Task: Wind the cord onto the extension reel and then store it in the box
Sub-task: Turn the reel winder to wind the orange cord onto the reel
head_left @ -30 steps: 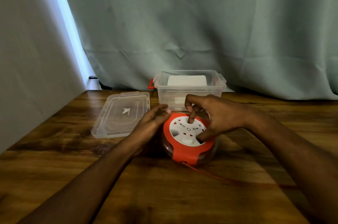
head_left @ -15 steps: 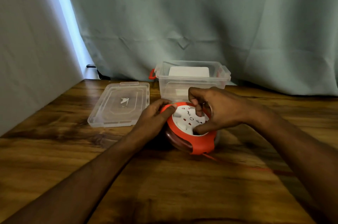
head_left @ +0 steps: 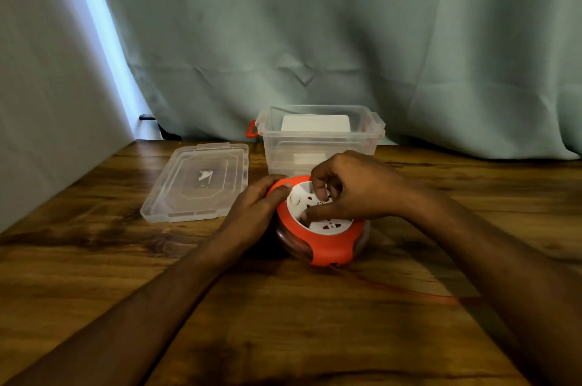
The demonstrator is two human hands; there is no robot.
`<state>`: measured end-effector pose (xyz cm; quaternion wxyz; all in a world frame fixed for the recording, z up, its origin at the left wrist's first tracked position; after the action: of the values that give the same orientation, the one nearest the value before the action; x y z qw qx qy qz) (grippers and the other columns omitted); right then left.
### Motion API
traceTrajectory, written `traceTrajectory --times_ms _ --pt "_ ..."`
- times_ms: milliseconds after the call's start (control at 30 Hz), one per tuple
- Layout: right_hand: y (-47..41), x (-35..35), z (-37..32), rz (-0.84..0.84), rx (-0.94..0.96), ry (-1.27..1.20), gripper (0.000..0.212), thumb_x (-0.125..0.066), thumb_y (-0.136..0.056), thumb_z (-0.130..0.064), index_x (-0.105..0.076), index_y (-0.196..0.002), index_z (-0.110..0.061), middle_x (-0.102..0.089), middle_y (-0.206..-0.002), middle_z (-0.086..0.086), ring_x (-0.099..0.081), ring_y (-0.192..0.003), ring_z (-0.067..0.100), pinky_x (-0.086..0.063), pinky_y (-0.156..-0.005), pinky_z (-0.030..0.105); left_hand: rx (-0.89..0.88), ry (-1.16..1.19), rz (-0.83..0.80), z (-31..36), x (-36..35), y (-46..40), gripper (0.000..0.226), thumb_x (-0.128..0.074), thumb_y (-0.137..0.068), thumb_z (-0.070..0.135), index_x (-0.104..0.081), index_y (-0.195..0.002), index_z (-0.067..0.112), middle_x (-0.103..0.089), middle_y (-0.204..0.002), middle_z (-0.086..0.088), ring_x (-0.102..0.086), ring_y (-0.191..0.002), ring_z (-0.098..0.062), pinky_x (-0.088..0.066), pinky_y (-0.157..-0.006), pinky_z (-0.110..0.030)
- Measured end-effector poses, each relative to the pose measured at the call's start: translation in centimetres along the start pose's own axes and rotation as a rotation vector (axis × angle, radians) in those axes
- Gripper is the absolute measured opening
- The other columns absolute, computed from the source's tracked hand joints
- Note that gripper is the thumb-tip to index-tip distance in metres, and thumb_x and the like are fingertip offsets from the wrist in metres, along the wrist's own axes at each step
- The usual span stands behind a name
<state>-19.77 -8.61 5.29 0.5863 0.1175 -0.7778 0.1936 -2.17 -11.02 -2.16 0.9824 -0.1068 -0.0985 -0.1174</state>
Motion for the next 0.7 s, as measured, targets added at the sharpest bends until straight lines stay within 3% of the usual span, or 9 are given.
traceTrajectory --times_ms 100,200,333,467,600,700 --pt "0.2 0.9 0.4 -0.052 0.118 -0.158 0.037 -0.087 -0.078 -0.038 -0.065 -0.107 -0.037 -0.072 -0.088 -0.010 -0.070 -0.074 0.003 -0.055 -0.054 0.022 -0.007 0.006 0.022 -0.1 0.2 0.1 0.025 -0.051 -0.107 0.028 -0.067 -0.127 0.027 -0.075 -0.118 0.001 -0.073 -0.105 -0.017 -0.060 -0.090 -0.036" --pt "0.4 1.2 1.1 -0.142 0.159 -0.255 0.064 -0.087 -0.076 -0.012 -0.057 -0.127 -0.036 -0.068 -0.115 -0.013 -0.071 -0.074 0.006 -0.060 -0.058 0.025 -0.003 0.017 0.046 -0.2 0.4 0.0 0.025 -0.051 -0.107 0.028 -0.068 -0.126 0.026 -0.076 -0.116 -0.001 -0.074 -0.103 -0.018 -0.061 -0.089 -0.038" --pt "0.0 0.6 1.5 -0.163 0.168 -0.250 0.086 -0.088 -0.077 -0.014 -0.042 -0.145 -0.041 -0.064 -0.127 -0.018 -0.069 -0.071 0.003 -0.055 -0.058 0.014 0.013 0.040 0.054 -0.3 0.5 -0.1 0.028 -0.051 -0.107 0.031 -0.066 -0.129 0.024 -0.075 -0.117 -0.001 -0.075 -0.102 -0.018 -0.062 -0.084 -0.033" --pt "0.0 0.4 1.2 -0.175 0.188 -0.268 0.086 -0.086 -0.079 -0.012 -0.042 -0.145 -0.045 -0.065 -0.127 -0.020 -0.071 -0.098 0.003 -0.063 -0.067 0.022 -0.006 0.067 0.043 0.1 0.4 0.2 0.022 -0.050 -0.107 0.029 -0.068 -0.119 0.030 -0.077 -0.109 0.001 -0.076 -0.095 -0.016 -0.061 -0.075 -0.027" --pt "0.2 0.3 1.0 -0.161 0.180 -0.247 0.093 -0.088 -0.074 -0.014 -0.036 -0.142 -0.051 -0.065 -0.121 -0.018 -0.066 -0.087 -0.015 -0.056 -0.059 0.014 -0.023 0.069 0.015 0.4 0.1 0.4 0.025 -0.048 -0.108 0.030 -0.065 -0.127 0.029 -0.075 -0.114 -0.001 -0.076 -0.099 -0.018 -0.063 -0.082 -0.034" --pt "0.4 0.6 0.8 -0.131 0.162 -0.213 0.093 -0.091 -0.071 -0.019 -0.035 -0.136 -0.052 -0.065 -0.117 -0.018 -0.065 -0.083 -0.013 -0.057 -0.058 0.017 -0.026 0.078 0.014 0.6 0.0 0.6 0.022 -0.048 -0.108 0.031 -0.064 -0.123 0.034 -0.075 -0.115 0.000 -0.076 -0.098 -0.017 -0.064 -0.078 -0.030"
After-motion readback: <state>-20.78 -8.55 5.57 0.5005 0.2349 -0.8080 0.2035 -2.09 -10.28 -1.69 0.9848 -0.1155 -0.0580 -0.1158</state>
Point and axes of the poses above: each hand's wrist, its own y-axis away from the middle knuckle, its own x-axis out of the back of the hand, z = x × y, the point moved 5 cm from there along -y, towards the middle knuckle
